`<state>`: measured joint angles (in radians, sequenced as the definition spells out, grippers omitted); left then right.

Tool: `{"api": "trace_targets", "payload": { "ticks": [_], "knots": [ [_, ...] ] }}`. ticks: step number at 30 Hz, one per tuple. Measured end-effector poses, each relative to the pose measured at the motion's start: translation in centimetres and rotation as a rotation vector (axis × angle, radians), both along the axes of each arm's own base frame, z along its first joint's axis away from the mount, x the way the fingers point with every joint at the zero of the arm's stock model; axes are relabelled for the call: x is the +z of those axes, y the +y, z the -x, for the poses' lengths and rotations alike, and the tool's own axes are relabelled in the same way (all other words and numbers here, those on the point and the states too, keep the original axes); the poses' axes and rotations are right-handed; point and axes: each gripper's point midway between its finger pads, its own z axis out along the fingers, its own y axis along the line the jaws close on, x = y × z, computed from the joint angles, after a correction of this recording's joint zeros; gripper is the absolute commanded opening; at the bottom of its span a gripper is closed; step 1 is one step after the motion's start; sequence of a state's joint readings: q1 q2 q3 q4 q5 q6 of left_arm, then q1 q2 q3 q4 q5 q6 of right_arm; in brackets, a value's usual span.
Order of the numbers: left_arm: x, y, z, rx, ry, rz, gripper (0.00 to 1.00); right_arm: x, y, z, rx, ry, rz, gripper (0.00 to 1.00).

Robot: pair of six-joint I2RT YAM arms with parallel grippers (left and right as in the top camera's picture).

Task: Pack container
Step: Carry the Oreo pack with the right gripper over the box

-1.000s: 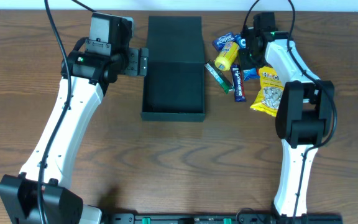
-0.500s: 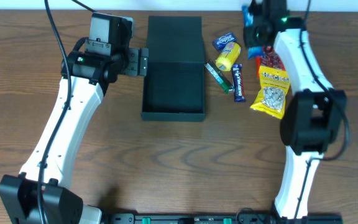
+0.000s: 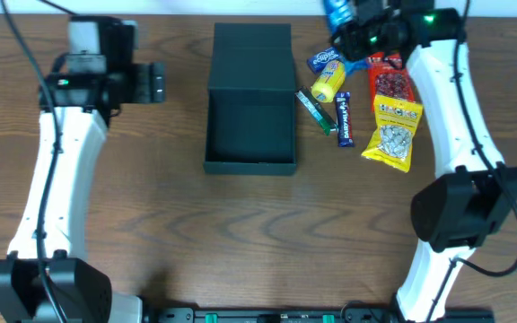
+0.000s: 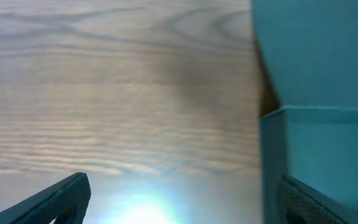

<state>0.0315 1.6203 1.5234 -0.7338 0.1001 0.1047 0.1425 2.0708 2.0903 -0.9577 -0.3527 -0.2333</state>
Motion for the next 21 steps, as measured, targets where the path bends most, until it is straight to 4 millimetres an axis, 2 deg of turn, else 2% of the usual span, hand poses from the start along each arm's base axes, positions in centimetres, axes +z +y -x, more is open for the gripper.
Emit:
{"api": "trace_targets", "payload": {
  "ticks": [5, 9, 13, 17, 21],
  "knots": [
    [0.0, 2.2, 0.1, 0.008, 0.000, -0.001, 0.96, -0.4, 4.2, 3.8, 0.264, 0.045, -0.048, 0.01],
    [0.0, 2.5, 0.2, -0.023, -0.005, 0.005, 0.95, -0.8, 6.3, 6.1, 0.447, 0.026, 0.000, 0.01],
    [0.1, 2.2, 0.2, -0.055, -0.008, 0.002, 0.95, -1.9, 8.5, 7.4, 0.585, -0.023, 0.154, 0.01],
    [0.1, 1.9, 0.1, -0.075, -0.011, 0.003, 0.95, -3.0, 12.2, 9.3, 0.739, -0.079, 0.315, 0.01],
    [0.1, 1.7, 0.1, -0.091, -0.013, 0.009, 0.95, -5.6, 15.3, 10.4, 0.849, -0.091, 0.424, 0.01]
  ]
}}
